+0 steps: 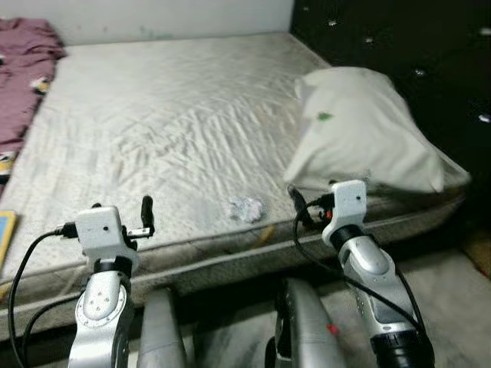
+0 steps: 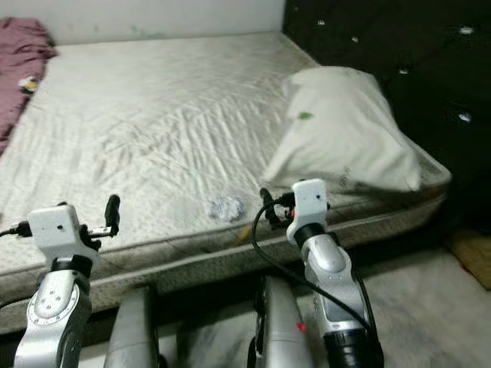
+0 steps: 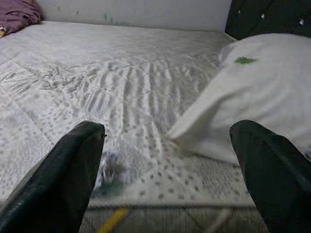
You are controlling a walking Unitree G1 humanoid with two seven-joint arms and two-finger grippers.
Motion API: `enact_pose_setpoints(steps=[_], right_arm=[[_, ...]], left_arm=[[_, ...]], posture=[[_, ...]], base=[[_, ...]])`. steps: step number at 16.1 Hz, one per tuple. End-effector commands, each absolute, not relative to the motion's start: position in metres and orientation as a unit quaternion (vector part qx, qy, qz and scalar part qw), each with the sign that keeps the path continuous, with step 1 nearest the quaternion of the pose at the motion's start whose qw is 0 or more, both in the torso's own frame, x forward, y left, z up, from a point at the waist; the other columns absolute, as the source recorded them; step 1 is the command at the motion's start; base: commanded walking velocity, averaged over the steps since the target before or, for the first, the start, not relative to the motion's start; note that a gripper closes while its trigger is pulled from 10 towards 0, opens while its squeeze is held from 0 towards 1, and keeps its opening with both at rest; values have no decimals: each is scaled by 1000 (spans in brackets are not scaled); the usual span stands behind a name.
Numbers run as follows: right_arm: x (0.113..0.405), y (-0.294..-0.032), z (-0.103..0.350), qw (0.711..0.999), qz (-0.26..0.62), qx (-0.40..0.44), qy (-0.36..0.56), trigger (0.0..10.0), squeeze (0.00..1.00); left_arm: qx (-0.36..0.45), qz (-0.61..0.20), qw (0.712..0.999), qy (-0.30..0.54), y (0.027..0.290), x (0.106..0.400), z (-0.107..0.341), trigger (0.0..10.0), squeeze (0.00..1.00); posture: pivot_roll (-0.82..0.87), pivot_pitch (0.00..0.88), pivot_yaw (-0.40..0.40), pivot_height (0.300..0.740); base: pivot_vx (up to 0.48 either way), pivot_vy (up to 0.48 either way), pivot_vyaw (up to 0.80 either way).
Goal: Clean up the room
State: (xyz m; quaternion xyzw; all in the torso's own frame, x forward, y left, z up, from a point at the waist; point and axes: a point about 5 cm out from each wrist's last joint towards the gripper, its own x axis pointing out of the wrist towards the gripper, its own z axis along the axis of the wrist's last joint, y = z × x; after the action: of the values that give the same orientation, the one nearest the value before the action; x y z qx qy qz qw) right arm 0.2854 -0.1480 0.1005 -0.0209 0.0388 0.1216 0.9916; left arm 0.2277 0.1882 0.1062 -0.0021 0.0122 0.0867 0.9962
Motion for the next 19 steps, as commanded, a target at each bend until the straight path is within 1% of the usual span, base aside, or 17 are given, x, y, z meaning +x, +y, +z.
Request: enact_pose_setpoints(steps=[1, 3, 5, 6, 8, 10, 12, 13, 16, 17, 19], right_arm=[[290, -145, 105, 990, 134, -19, 36, 10000, 0], [294, -140, 101, 989, 143, -14, 46, 10000, 0], [296, -134, 98, 987, 149, -2, 58, 10000, 0], [299, -126, 100, 985, 166, 0, 54, 10000, 0], [300, -118, 100, 982, 182, 9, 56, 10000, 0], [305, -110, 103, 980, 196, 6, 45, 10000, 0], [309, -98, 103, 974, 222, -1, 41, 10000, 0], [313, -91, 103, 972, 230, -3, 39, 10000, 0], [325, -76, 109, 970, 241, 8, 28, 10000, 0], [330, -68, 112, 968, 248, 10, 24, 10000, 0], [342, -41, 122, 961, 276, 12, 12, 10000, 0]], left_arm=[[-6, 85, 996, 10, 187, 224, 111, 10000, 0], [-3, 89, 996, 22, 189, 215, 110, 10000, 0], [2, 97, 995, 34, 190, 203, 109, 10000, 0], [6, 92, 995, 41, 189, 194, 111, 10000, 0], [16, 84, 995, 48, 187, 183, 113, 10000, 0], [10, 90, 994, 60, 186, 177, 114, 10000, 0], [5, 78, 995, 69, 180, 171, 119, 10000, 0], [9, 73, 995, 71, 179, 166, 122, 10000, 0], [11, 72, 994, 81, 178, 158, 126, 10000, 0], [11, 71, 994, 83, 178, 156, 127, 10000, 0], [13, 62, 994, 88, 175, 156, 129, 10000, 0]], posture=[[29, 0, -31, 525], [53, 17, -38, 525], [73, 57, -43, 525], [87, 93, -49, 525], [93, 135, -50, 525], [92, 166, -48, 505], [111, 214, -49, 480], [127, 240, -46, 480], [147, 278, -41, 480], [150, 285, -41, 480], [151, 289, -40, 480]], base=[[0, 0, 0], [0, 0, 0], [0, 0, 0], [0, 0, 0], [0, 0, 0], [0, 0, 0], [0, 0, 0], [0, 0, 0], [0, 0, 0], [0, 0, 0], [0, 0, 0]])
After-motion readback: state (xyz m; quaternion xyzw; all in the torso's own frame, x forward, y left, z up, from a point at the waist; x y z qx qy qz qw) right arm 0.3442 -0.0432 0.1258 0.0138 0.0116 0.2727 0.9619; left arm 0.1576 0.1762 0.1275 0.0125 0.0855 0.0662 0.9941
